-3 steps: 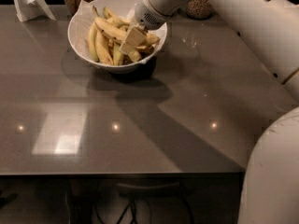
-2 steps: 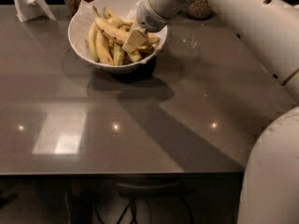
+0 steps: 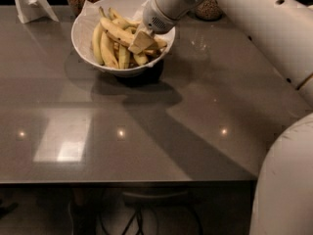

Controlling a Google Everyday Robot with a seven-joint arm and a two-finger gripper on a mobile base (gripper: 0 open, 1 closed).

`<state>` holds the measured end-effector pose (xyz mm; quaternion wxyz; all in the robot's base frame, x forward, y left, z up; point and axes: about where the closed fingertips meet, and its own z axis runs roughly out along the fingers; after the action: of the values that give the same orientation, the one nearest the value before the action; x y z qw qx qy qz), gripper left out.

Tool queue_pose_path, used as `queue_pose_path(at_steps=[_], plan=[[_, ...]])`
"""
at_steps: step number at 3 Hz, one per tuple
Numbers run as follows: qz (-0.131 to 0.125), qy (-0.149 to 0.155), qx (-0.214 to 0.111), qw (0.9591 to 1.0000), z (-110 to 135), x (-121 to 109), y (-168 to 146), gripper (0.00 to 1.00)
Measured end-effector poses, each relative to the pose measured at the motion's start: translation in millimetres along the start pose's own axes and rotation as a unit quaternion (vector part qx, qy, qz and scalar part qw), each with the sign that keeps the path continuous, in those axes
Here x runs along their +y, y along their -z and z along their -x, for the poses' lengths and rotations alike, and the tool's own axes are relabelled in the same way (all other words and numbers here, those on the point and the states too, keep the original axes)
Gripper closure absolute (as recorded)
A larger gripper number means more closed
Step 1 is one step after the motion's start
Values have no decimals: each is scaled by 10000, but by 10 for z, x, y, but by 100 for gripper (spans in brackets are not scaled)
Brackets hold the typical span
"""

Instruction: Pick banana from white bowl

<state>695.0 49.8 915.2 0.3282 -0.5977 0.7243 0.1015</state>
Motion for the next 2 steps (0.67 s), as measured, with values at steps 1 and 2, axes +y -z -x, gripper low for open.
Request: queue_pose_path(at_steps=[1,2], plan=[[-72,140,-67,9999,89,22,107,100],[-126,302,-129,9994,176,54,231,100]])
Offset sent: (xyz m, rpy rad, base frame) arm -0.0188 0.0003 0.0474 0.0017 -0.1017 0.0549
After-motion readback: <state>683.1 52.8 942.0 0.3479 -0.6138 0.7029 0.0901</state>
